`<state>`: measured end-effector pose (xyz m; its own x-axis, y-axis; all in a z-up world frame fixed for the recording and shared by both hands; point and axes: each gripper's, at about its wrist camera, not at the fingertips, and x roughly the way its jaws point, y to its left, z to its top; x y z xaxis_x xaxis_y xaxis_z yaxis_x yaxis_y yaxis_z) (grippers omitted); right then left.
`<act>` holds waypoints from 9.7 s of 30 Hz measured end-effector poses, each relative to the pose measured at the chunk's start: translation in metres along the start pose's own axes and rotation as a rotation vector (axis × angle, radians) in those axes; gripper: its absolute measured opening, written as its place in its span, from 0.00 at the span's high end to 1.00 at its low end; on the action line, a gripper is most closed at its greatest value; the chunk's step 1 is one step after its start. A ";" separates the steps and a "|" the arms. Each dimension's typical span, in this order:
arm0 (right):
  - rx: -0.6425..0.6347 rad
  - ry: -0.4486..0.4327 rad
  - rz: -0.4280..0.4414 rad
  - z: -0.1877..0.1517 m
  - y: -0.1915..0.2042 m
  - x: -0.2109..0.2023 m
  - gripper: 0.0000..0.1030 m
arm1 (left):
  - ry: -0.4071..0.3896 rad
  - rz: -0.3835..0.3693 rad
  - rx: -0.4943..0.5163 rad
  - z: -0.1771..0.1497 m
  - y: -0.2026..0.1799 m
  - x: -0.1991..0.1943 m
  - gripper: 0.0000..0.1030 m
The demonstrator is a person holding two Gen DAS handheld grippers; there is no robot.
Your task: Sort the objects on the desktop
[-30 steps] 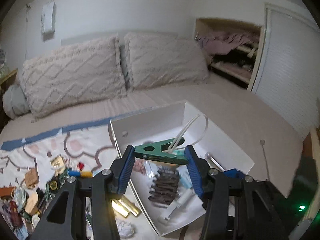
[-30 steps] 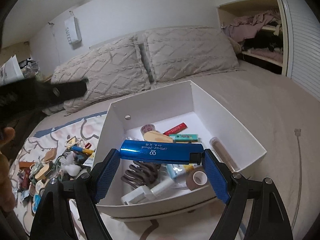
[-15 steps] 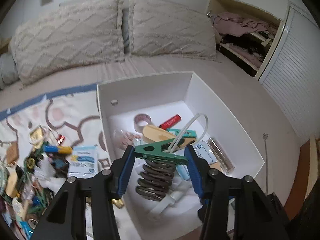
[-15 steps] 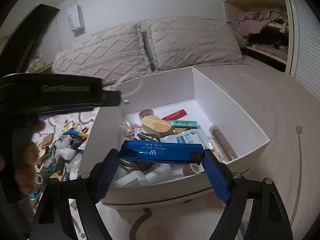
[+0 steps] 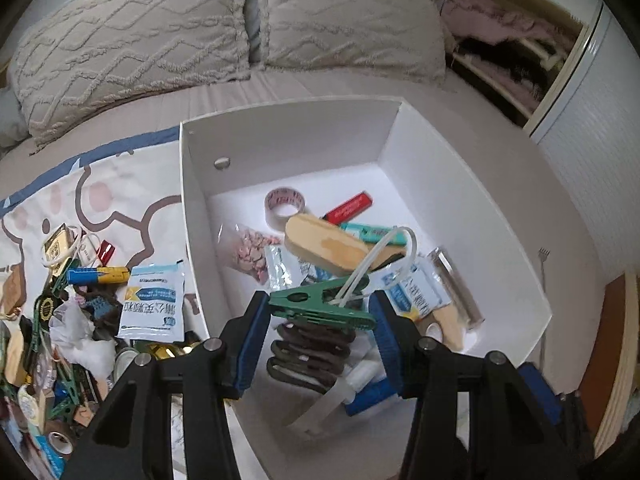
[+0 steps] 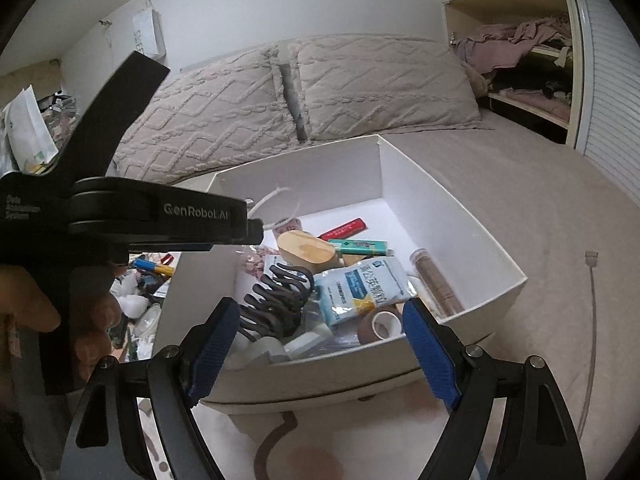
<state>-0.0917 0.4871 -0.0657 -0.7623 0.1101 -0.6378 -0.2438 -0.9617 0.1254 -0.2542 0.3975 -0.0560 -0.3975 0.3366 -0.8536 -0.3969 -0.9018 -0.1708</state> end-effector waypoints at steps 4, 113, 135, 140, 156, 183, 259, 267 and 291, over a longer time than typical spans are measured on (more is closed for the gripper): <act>-0.001 0.007 -0.022 -0.001 -0.004 0.000 0.19 | 0.034 0.017 0.010 0.000 0.000 0.005 0.50; -0.130 0.317 -0.224 0.027 0.044 0.011 0.01 | -0.475 0.312 -0.002 -0.214 0.249 -0.194 0.03; -0.232 0.142 0.020 -0.007 0.173 -0.053 0.01 | -0.409 0.377 -0.060 -0.254 0.282 -0.207 0.00; -0.192 0.135 0.069 -0.025 0.190 -0.045 0.01 | -0.407 0.345 -0.093 -0.258 0.294 -0.203 0.00; -0.150 0.204 0.088 -0.082 0.211 0.015 0.01 | -0.343 0.368 -0.153 -0.275 0.326 -0.178 0.00; -0.100 0.279 0.094 -0.143 0.205 0.059 0.00 | -0.157 0.458 -0.211 -0.289 0.350 -0.113 0.00; -0.320 0.220 0.135 -0.119 0.212 0.068 0.43 | -0.131 0.453 -0.188 -0.302 0.362 -0.104 0.72; -0.372 0.204 0.143 -0.134 0.223 0.064 0.76 | -0.115 0.430 -0.226 -0.302 0.372 -0.097 0.71; -0.250 0.154 0.210 -0.157 0.194 0.017 0.79 | -0.233 0.352 -0.281 -0.342 0.339 -0.124 0.78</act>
<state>-0.0578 0.2631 -0.1719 -0.6761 -0.1177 -0.7273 0.0775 -0.9930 0.0885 -0.0560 -0.0426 -0.1764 -0.6540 0.0219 -0.7561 0.0193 -0.9988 -0.0456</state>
